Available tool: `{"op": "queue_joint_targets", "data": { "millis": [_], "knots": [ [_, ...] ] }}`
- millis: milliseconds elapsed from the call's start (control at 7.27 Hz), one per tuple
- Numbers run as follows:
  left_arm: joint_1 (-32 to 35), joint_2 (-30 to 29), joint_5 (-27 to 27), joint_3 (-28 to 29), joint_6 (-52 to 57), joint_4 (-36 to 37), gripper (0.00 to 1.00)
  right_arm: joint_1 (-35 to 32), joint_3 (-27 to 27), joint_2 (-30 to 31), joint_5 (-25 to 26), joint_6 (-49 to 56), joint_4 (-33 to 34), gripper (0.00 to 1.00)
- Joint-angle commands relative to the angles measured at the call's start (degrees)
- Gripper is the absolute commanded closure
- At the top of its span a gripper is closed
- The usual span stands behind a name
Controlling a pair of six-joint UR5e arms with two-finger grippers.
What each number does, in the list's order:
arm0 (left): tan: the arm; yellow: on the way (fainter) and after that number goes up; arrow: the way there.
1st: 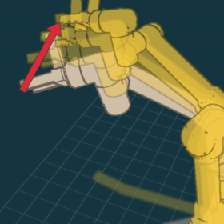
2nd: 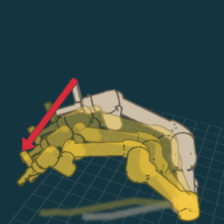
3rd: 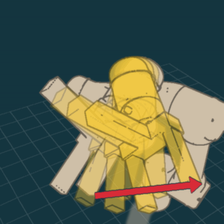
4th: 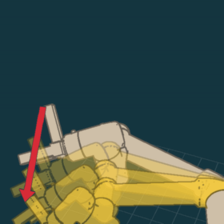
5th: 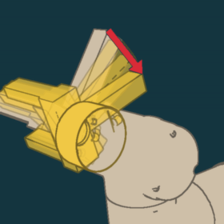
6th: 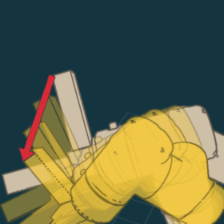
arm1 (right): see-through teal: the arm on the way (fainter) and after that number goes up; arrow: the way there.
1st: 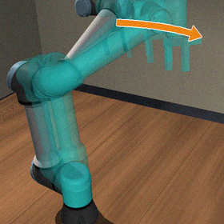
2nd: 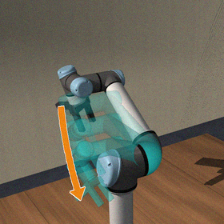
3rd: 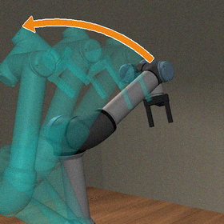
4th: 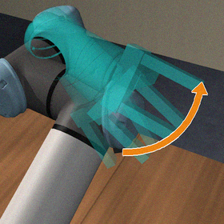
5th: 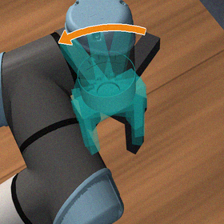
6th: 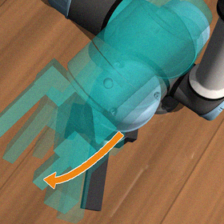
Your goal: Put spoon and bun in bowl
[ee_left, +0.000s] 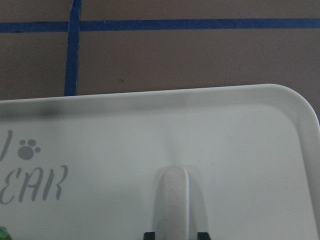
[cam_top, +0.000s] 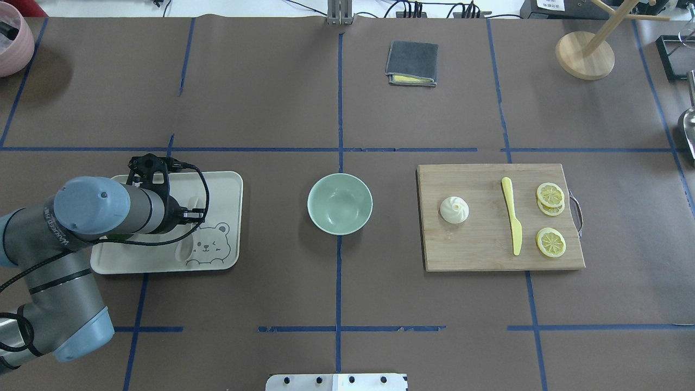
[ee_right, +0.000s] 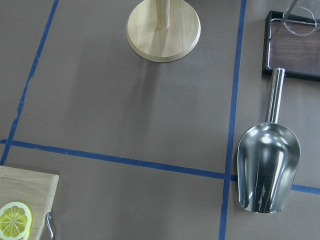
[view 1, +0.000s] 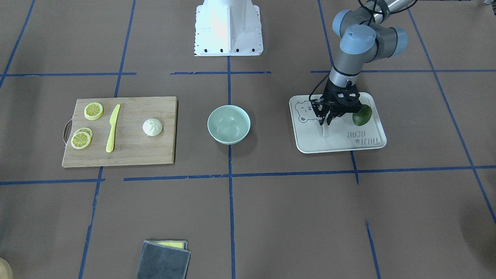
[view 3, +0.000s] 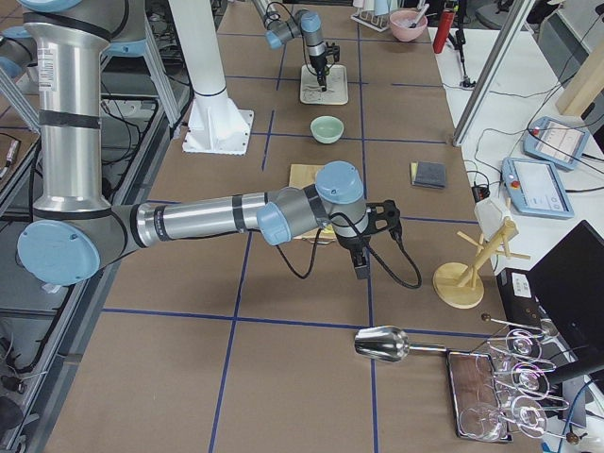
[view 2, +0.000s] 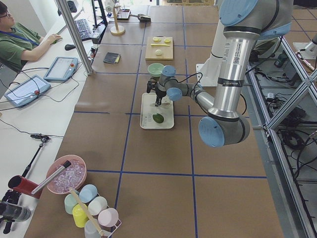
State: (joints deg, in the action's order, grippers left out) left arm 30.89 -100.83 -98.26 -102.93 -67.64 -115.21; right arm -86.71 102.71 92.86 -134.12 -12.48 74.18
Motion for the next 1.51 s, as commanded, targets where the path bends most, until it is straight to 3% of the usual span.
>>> {"op": "queue_joint_targets", "data": {
  "millis": [0, 275, 413, 688, 1101, 1376],
  "knots": [
    [0.13, -0.59, -0.09, -1.03, -0.21, 0.16, 1.00, 0.05, -0.84, -0.40, 0.00, 0.00, 0.00, 0.00],
    [0.05, -4.95, 0.70, -1.75, -6.42, 5.21, 1.00, 0.05, -0.85, -0.40, 0.00, 0.00, 0.00, 0.00],
    [0.14, -9.25, 3.75, -1.75, -10.71, 10.30, 1.00, 0.05, -0.85, -0.40, 0.00, 0.09, 0.00, 0.00],
    [-0.47, -20.23, 4.57, -0.35, -19.32, 20.94, 1.00, 0.05, -0.85, -0.40, -0.09, 0.00, 0.00, 0.00],
    [-3.63, -37.20, 7.19, 14.63, -34.89, 26.25, 1.00, 0.05, -0.85, -0.40, -0.18, 0.00, 0.00, 0.00],
    [-4.96, -38.03, 7.56, 15.66, -35.71, 26.26, 1.00, 0.05, -0.85, -0.31, -0.18, 0.00, 0.00, 0.00]
  ]
}}
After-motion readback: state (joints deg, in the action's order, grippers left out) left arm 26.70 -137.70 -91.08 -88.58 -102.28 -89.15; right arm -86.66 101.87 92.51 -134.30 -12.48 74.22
